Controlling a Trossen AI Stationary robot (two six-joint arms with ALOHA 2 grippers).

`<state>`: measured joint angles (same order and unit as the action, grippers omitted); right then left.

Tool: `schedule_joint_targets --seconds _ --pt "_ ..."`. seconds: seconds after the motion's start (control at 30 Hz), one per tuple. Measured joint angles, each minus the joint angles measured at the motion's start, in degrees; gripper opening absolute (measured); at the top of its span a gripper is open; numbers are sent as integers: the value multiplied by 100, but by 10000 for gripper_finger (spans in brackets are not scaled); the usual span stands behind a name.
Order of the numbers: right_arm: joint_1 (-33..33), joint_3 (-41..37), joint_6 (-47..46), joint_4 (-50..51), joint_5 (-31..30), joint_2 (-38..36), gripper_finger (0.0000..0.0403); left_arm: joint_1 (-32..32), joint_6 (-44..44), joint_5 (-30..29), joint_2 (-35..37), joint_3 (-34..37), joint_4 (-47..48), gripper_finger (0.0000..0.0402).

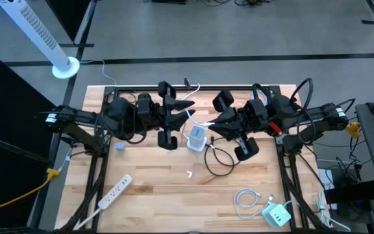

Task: Plug in charger cables
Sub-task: Insert the center white charger cable into the bottom left white outlet extension

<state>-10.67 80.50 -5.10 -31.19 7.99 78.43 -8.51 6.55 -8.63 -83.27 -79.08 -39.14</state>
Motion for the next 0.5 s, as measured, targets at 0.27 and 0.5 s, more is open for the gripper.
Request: schedule_joint_targets --seconds 0.27,0.5 --pt "1 -1 96 427 -538 12 4 -1 -169 -1 -2 2 -31 75" --pt "-11 -1 521 800 -1376 24 4 -10 -324 7 -6 4 -85 66"
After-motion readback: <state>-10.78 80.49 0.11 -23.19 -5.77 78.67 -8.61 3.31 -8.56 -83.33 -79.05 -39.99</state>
